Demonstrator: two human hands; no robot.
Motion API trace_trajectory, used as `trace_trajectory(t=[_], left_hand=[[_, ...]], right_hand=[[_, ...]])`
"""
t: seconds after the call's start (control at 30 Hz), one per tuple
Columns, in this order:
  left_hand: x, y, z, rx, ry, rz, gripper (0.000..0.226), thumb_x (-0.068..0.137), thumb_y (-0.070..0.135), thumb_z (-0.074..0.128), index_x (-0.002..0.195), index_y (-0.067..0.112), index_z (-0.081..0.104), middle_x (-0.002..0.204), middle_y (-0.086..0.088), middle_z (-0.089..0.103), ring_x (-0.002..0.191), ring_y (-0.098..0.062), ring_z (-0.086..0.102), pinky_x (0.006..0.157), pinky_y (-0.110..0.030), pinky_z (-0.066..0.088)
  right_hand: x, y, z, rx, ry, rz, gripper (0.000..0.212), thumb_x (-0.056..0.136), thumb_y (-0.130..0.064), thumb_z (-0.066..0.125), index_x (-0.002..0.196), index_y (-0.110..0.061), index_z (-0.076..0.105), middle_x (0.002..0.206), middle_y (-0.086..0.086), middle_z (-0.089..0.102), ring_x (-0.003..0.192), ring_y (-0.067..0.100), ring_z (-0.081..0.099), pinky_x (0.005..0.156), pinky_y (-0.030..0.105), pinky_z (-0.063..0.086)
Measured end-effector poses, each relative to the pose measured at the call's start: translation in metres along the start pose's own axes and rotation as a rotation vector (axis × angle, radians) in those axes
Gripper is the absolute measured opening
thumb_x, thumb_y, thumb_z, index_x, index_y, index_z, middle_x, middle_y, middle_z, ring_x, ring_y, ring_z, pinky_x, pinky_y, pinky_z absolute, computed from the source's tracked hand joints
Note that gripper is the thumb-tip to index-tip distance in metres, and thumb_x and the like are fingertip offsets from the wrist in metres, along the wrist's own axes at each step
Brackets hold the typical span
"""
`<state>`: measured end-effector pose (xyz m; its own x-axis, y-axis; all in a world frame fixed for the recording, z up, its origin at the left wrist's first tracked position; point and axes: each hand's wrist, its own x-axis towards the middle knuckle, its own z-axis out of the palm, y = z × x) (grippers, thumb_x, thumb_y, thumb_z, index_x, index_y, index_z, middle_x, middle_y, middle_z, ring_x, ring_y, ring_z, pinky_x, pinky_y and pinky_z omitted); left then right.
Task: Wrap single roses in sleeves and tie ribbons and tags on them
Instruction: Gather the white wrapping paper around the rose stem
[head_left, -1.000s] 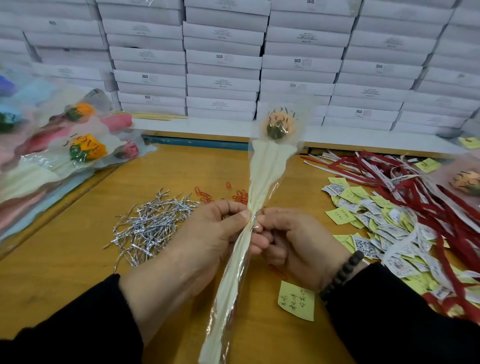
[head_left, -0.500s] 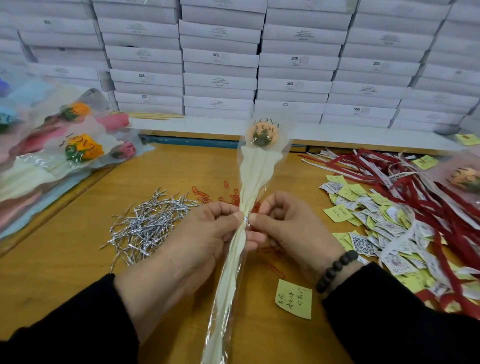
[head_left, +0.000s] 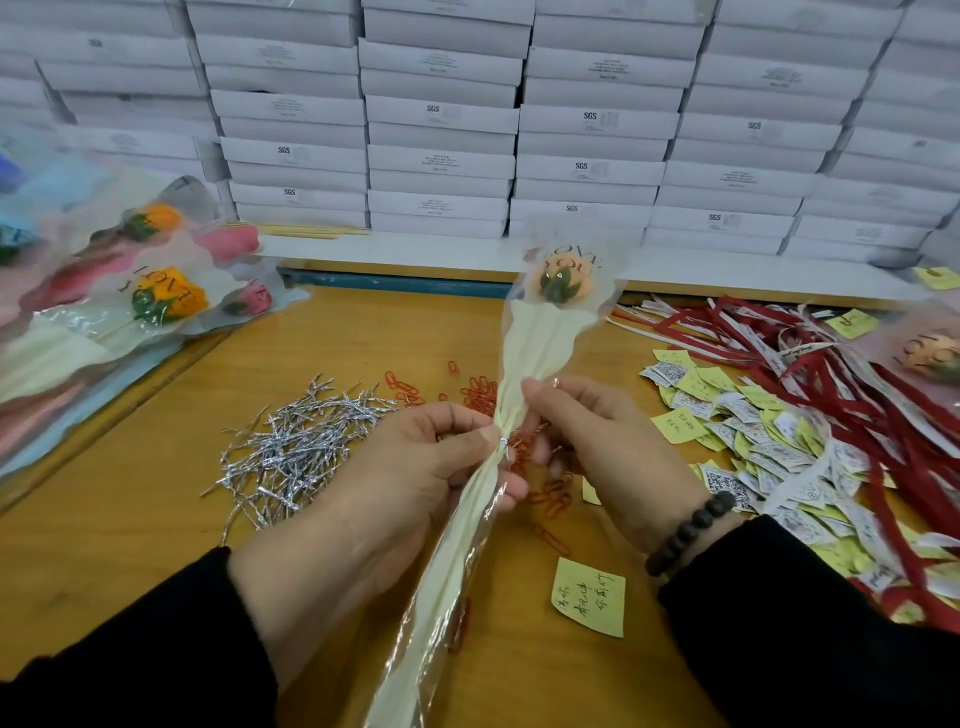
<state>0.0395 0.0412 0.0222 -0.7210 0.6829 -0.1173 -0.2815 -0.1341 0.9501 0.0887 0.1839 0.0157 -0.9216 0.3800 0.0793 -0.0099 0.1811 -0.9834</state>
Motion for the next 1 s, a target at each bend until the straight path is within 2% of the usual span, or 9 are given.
trace_trajectory(t=[0.1, 0.27, 0.43, 0.53, 0.7, 0.8, 0.9, 1.0], left_hand=[[0.000, 0.000, 0.000, 0.033, -0.014, -0.006, 0.005, 0.085, 0.000, 0.055, 0.087, -0.003, 0.059, 0.058, -0.015, 0.064, 0.043, -0.016, 0.061, 0.043, -0.020, 0.051], [0.001, 0.000, -0.001, 0.086, -0.028, -0.010, 0.004, 0.084, 0.001, 0.058, 0.081, -0.001, 0.060, 0.055, -0.014, 0.062, 0.040, -0.016, 0.057, 0.041, -0.020, 0.049], [-0.001, -0.001, 0.000, 0.061, -0.066, -0.022, 0.005, 0.083, -0.002, 0.058, 0.078, 0.000, 0.059, 0.056, -0.015, 0.061, 0.039, -0.016, 0.057, 0.040, -0.020, 0.049], [-0.001, -0.001, -0.001, 0.050, -0.108, -0.041, 0.003, 0.080, -0.002, 0.059, 0.081, 0.001, 0.060, 0.063, -0.016, 0.064, 0.047, -0.020, 0.062, 0.043, -0.024, 0.052], [0.000, 0.002, -0.005, 0.113, -0.134, -0.038, 0.014, 0.082, 0.014, 0.062, 0.091, 0.005, 0.059, 0.067, -0.015, 0.064, 0.054, -0.021, 0.064, 0.050, -0.024, 0.052], [0.000, 0.001, -0.007, 0.154, -0.138, -0.038, 0.025, 0.074, 0.026, 0.065, 0.086, 0.005, 0.061, 0.069, -0.018, 0.062, 0.052, -0.021, 0.062, 0.051, -0.024, 0.052], [0.002, 0.002, -0.010, 0.194, -0.168, -0.053, 0.023, 0.070, 0.023, 0.068, 0.083, 0.005, 0.062, 0.074, -0.021, 0.062, 0.050, -0.021, 0.062, 0.052, -0.025, 0.052], [0.004, 0.006, -0.015, 0.210, -0.198, -0.078, 0.018, 0.066, 0.020, 0.072, 0.076, 0.008, 0.063, 0.066, -0.018, 0.062, 0.047, -0.021, 0.061, 0.047, -0.023, 0.052]], right_hand=[[0.002, 0.001, -0.004, 0.117, 0.072, 0.029, 0.021, 0.085, -0.036, 0.061, 0.072, -0.019, 0.059, 0.053, -0.005, 0.058, 0.052, 0.012, 0.050, 0.051, 0.023, 0.040], [0.005, 0.000, -0.010, 0.333, 0.144, 0.056, 0.022, 0.085, -0.031, 0.061, 0.073, -0.014, 0.053, 0.048, -0.003, 0.054, 0.042, 0.008, 0.047, 0.040, 0.017, 0.035], [0.007, 0.005, -0.010, 0.342, 0.150, 0.071, 0.017, 0.085, -0.023, 0.063, 0.075, -0.012, 0.054, 0.046, -0.003, 0.051, 0.041, 0.008, 0.043, 0.038, 0.016, 0.035], [0.007, 0.008, -0.010, 0.351, 0.149, 0.072, 0.014, 0.085, -0.017, 0.064, 0.075, -0.011, 0.057, 0.046, -0.002, 0.052, 0.039, 0.007, 0.045, 0.039, 0.015, 0.037], [0.006, 0.011, -0.004, 0.356, 0.106, 0.062, 0.012, 0.083, -0.012, 0.065, 0.072, -0.009, 0.060, 0.045, 0.001, 0.051, 0.037, 0.007, 0.043, 0.038, 0.015, 0.037], [0.004, 0.013, 0.001, 0.367, 0.063, 0.065, 0.009, 0.082, -0.012, 0.067, 0.075, -0.008, 0.062, 0.047, 0.002, 0.051, 0.038, 0.008, 0.042, 0.039, 0.016, 0.037], [0.003, 0.013, 0.003, 0.341, 0.012, 0.078, 0.012, 0.081, -0.013, 0.067, 0.084, -0.002, 0.064, 0.051, 0.004, 0.052, 0.040, 0.008, 0.042, 0.040, 0.015, 0.037], [0.003, 0.011, 0.001, 0.313, -0.001, 0.086, 0.019, 0.081, -0.022, 0.068, 0.084, -0.003, 0.065, 0.050, 0.002, 0.052, 0.040, 0.007, 0.040, 0.039, 0.015, 0.035]])
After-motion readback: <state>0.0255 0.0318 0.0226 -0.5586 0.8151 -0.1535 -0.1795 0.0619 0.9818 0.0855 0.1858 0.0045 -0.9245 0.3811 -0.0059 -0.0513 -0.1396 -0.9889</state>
